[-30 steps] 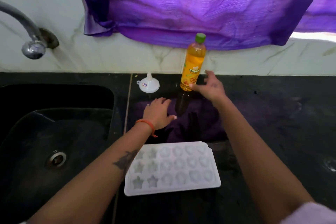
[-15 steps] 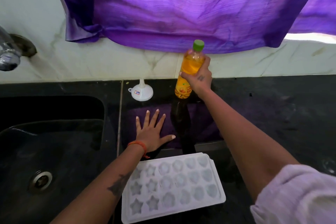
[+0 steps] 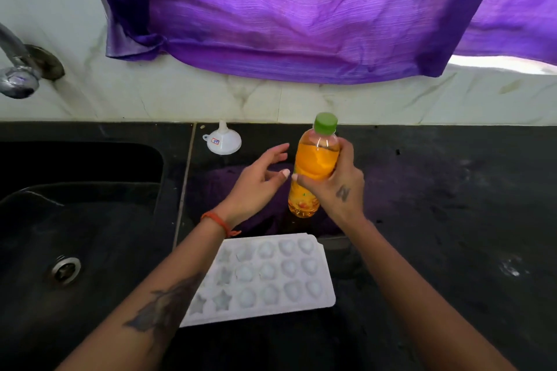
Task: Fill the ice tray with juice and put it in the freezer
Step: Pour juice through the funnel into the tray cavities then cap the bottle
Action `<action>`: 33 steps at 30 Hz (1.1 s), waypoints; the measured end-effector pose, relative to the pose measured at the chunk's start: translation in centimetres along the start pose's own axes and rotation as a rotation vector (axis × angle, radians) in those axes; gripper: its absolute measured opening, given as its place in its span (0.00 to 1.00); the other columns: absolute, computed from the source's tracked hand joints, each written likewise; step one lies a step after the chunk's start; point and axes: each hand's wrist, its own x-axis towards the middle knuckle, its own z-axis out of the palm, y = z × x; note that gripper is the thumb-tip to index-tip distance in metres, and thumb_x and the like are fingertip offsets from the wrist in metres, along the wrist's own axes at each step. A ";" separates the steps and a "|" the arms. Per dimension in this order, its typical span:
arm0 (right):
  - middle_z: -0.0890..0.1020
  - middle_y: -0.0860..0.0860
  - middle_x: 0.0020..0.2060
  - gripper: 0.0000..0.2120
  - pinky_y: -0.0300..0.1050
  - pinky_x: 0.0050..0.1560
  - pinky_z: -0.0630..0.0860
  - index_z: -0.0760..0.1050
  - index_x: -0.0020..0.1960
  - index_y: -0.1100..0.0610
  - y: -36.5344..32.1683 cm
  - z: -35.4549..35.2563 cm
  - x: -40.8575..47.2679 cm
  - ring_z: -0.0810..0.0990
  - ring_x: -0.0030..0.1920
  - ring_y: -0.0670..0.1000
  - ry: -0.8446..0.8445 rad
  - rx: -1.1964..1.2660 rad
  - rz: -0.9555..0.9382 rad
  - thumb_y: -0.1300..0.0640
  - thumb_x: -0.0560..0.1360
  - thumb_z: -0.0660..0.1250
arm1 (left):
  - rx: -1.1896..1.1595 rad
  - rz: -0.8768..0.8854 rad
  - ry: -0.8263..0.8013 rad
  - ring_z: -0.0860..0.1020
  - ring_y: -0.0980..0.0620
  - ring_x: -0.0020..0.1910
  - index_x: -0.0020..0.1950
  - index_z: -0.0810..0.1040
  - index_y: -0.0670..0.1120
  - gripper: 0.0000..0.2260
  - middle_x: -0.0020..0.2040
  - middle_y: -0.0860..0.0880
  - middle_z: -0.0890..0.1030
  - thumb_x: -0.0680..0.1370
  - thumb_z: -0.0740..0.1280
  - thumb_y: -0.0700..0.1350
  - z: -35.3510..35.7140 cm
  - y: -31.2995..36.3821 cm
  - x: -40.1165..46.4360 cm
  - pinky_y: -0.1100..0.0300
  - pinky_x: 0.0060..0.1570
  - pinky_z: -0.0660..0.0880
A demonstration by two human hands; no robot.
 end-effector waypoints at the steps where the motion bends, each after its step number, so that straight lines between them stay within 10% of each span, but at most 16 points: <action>1: 0.80 0.51 0.53 0.41 0.42 0.43 0.74 0.63 0.65 0.53 0.2 0.0 -0.3 0.79 0.47 0.50 0.005 0.000 0.004 0.44 0.59 0.79 | -0.045 -0.009 -0.018 0.77 0.58 0.55 0.71 0.65 0.56 0.22 0.67 0.50 0.72 0.79 0.61 0.40 0.5 0.5 -0.2 0.63 0.55 0.73; 6: 0.78 0.50 0.54 0.41 0.41 0.42 0.71 0.61 0.66 0.51 0.2 -0.3 -1.1 0.78 0.49 0.49 -0.040 0.053 0.058 0.41 0.61 0.77 | -0.155 -0.030 -0.028 0.77 0.55 0.56 0.66 0.65 0.60 0.19 0.61 0.51 0.76 0.81 0.59 0.41 2.1 1.5 -0.8 0.63 0.51 0.76; 12: 0.70 0.53 0.68 0.51 0.55 0.63 0.72 0.49 0.76 0.50 -1.0 -5.6 0.9 0.72 0.66 0.54 -0.538 0.125 0.222 0.46 0.64 0.77 | -0.121 -0.061 0.014 0.76 0.53 0.58 0.72 0.64 0.52 0.22 0.68 0.48 0.72 0.78 0.64 0.46 2.5 2.7 -0.9 0.62 0.52 0.77; 17: 0.82 0.52 0.46 0.28 0.39 0.38 0.69 0.75 0.61 0.56 -5.8 -9.3 3.9 0.78 0.45 0.48 -0.160 -0.251 -0.135 0.36 0.72 0.64 | 0.034 -0.044 0.119 0.71 0.48 0.66 0.75 0.58 0.54 0.39 0.73 0.49 0.67 0.69 0.73 0.55 3.6 4.2 -0.3 0.49 0.62 0.73; 22: 0.72 0.52 0.30 0.23 0.41 0.33 0.64 0.72 0.36 0.61 -8.7 -7.7 6.0 0.73 0.37 0.52 -0.354 -0.687 -0.252 0.42 0.76 0.60 | 0.205 0.057 0.268 0.77 0.51 0.58 0.69 0.66 0.53 0.32 0.60 0.53 0.78 0.69 0.72 0.59 5.4 5.1 0.2 0.48 0.57 0.75; 28: 0.79 0.58 0.46 0.18 0.43 0.42 0.64 0.77 0.53 0.64 -7.6 -7.5 5.5 0.71 0.43 0.52 -0.355 -0.705 -0.484 0.50 0.80 0.57 | 0.219 0.072 0.259 0.79 0.51 0.54 0.67 0.69 0.55 0.28 0.56 0.54 0.80 0.70 0.70 0.60 5.2 4.9 0.4 0.47 0.53 0.77; 33: 0.77 0.58 0.55 0.16 0.43 0.49 0.68 0.72 0.65 0.58 -7.6 -9.8 7.4 0.74 0.53 0.55 -0.670 -0.579 -0.544 0.54 0.79 0.61 | 0.203 0.057 0.236 0.77 0.49 0.58 0.72 0.65 0.51 0.33 0.62 0.49 0.78 0.70 0.70 0.59 5.1 4.6 0.4 0.48 0.56 0.76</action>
